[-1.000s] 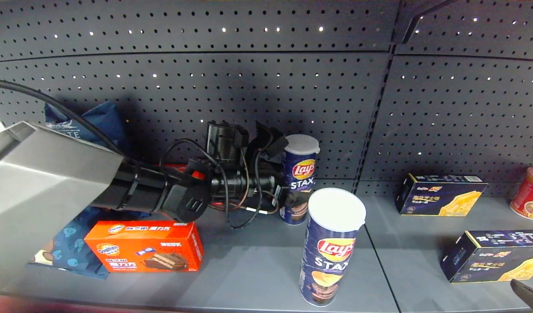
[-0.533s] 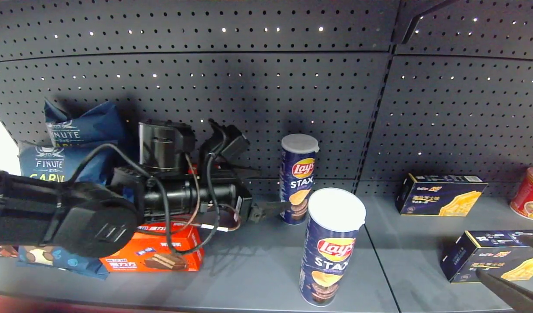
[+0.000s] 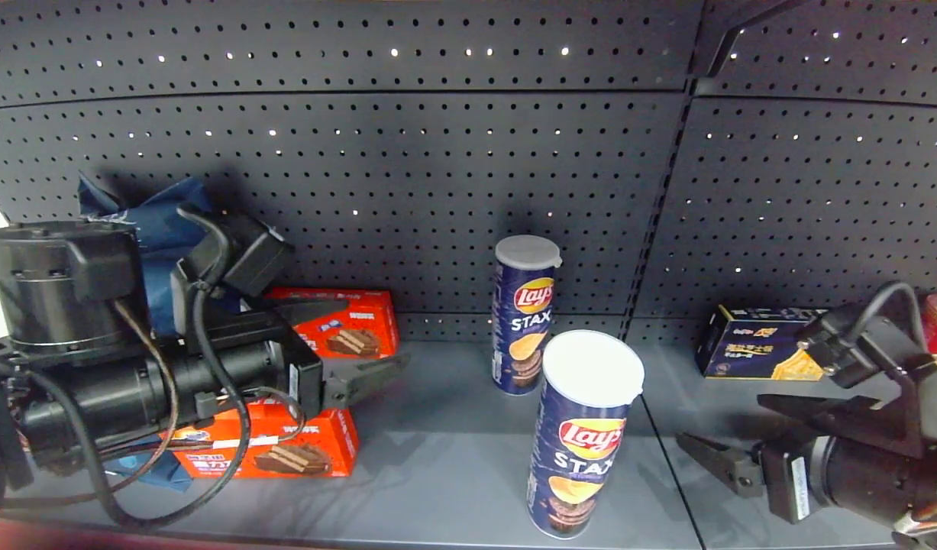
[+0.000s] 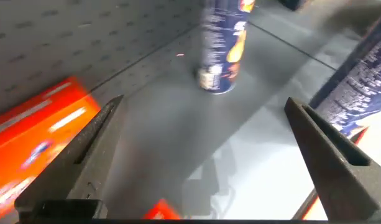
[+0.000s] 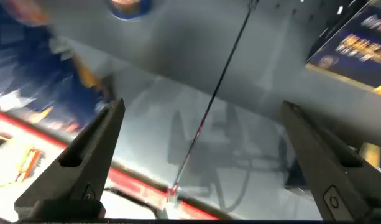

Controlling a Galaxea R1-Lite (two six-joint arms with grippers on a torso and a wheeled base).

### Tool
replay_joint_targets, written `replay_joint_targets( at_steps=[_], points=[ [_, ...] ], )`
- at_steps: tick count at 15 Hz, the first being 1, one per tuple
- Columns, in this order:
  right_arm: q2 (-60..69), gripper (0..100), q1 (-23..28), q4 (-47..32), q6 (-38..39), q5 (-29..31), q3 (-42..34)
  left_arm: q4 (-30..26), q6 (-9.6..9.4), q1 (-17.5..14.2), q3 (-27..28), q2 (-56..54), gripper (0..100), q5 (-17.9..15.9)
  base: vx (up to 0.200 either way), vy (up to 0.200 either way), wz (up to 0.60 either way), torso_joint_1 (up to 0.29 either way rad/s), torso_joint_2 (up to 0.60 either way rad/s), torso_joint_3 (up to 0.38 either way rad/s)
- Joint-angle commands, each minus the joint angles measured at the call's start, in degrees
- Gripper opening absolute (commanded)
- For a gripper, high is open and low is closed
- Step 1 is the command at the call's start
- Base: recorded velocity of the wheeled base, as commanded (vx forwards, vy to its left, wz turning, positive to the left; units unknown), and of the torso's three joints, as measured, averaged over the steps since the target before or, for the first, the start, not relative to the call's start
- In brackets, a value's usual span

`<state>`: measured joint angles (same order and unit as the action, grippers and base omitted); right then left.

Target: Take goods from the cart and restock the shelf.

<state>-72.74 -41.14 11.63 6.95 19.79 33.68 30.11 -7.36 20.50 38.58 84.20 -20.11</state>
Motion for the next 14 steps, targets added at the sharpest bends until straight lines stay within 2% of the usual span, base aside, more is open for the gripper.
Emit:
replay_joint_targets(
  at_steps=[1, 3, 6, 10, 14],
  points=[
    [-6.54, 100, 1.07, 0.41, 0.43, 0.34, 1.39, 0.04, -0.20, -1.61, -1.76, -3.60, 100, 0.08, 0.000, 0.000, 0.00, 0.000, 0.00, 0.000],
    [-10.14, 100, 1.33, 0.24, 0.35, 2.10, 4.55, 0.04, -0.02, -2.66, -1.67, -4.13, 100, 1.83, 0.000, 0.000, 0.00, 0.000, 0.00, 0.000],
    [-11.81, 100, 0.71, 0.06, 0.35, 2.71, 4.55, -0.05, -0.11, -4.68, -1.58, -4.31, 100, 1.92, 0.000, 0.000, 0.00, 0.000, 0.00, 0.000],
    [-11.46, 100, -0.60, -0.03, 0.35, 3.51, 3.58, -0.05, -0.11, -4.68, -1.76, -4.22, 100, 1.92, 0.000, 0.000, 0.00, 0.000, 0.00, 0.000],
    [-11.02, 100, -4.82, 0.06, 0.35, 3.33, 2.53, -0.05, -0.11, -4.77, -1.93, -4.22, 100, 1.83, 0.000, 0.000, 0.00, 0.000, 0.00, 0.000]
  ],
)
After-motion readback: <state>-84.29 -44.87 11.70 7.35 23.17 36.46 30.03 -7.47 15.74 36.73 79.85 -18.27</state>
